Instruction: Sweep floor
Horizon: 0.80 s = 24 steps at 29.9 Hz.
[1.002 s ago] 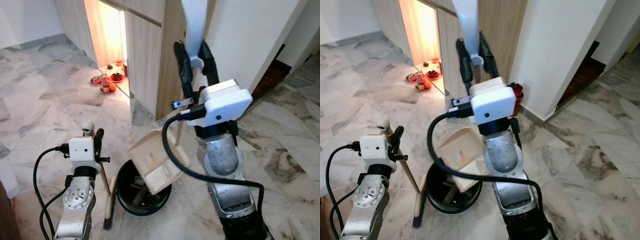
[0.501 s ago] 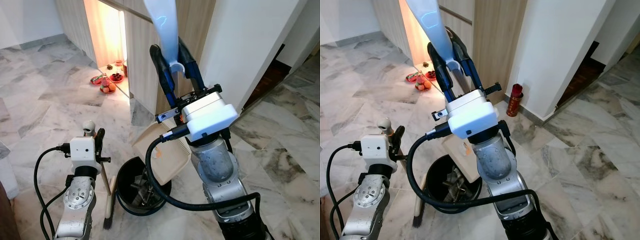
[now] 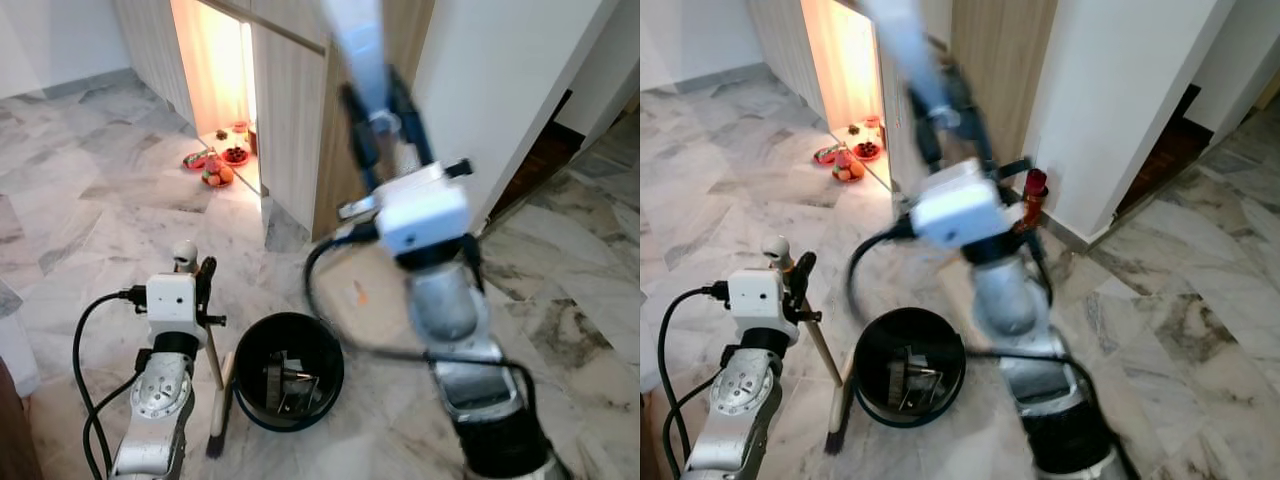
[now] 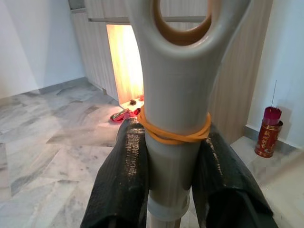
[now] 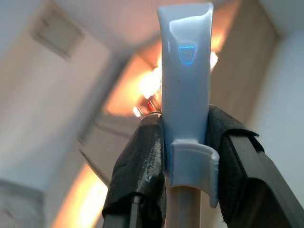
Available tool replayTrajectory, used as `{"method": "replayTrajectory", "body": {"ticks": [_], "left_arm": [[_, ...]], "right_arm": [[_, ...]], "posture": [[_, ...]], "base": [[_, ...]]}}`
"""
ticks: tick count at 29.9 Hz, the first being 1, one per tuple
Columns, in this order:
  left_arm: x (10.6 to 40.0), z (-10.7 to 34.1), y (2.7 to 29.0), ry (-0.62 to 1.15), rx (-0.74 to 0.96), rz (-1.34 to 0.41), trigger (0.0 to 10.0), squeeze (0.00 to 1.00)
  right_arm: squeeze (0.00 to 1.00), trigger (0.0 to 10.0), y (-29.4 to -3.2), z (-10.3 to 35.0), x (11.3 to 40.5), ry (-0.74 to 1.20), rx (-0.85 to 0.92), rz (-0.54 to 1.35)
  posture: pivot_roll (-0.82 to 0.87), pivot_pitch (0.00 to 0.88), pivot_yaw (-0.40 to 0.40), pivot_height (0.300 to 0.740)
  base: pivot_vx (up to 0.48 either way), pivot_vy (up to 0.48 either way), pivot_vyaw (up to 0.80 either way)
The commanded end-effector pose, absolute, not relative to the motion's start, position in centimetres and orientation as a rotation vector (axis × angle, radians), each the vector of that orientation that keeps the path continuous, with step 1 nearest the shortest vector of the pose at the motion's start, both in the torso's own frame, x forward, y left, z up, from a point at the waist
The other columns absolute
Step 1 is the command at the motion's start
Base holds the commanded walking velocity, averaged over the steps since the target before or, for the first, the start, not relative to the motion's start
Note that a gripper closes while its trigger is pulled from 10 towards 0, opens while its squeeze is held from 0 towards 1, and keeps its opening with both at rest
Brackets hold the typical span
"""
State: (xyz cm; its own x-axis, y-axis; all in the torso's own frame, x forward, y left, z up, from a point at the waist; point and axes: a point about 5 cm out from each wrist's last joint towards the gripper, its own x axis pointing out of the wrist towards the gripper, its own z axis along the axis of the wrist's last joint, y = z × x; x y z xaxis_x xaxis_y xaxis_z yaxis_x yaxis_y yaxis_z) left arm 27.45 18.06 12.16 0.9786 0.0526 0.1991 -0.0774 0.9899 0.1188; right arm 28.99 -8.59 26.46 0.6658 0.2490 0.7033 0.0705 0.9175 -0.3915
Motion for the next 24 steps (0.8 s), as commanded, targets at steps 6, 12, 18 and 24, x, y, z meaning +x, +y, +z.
{"method": "replayTrajectory", "body": {"ticks": [6,12,18,24], "left_arm": [[27.4,12.6,17.9,-0.231,0.156,0.048,10.0,0.00],[27.1,12.5,18.2,-0.227,0.159,0.056,10.0,0.00],[26.9,12.5,18.6,-0.227,0.165,0.064,10.0,0.00],[26.5,12.2,18.8,-0.212,0.163,0.071,10.0,0.00]], "right_arm": [[0.00,10.0,-11.3,25.1,31.1,-0.751,-0.435,-0.002],[0.00,10.0,-13.6,22.3,32.7,-0.583,-0.377,-0.104],[0.00,10.0,-15.1,20.2,33.4,-0.478,-0.318,-0.154],[0.00,10.0,-15.7,18.0,33.5,-0.405,-0.341,-0.149]], "posture": [[0.11,0.041,-0.077,0.740],[0.11,0.029,-0.082,0.740],[0.12,0.030,-0.084,0.740],[0.12,0.040,-0.087,0.740]], "base": [[0.000,0.000,0.00],[0.000,0.000,0.00],[0.000,0.000,0.00],[0.000,0.000,0.00]]}}
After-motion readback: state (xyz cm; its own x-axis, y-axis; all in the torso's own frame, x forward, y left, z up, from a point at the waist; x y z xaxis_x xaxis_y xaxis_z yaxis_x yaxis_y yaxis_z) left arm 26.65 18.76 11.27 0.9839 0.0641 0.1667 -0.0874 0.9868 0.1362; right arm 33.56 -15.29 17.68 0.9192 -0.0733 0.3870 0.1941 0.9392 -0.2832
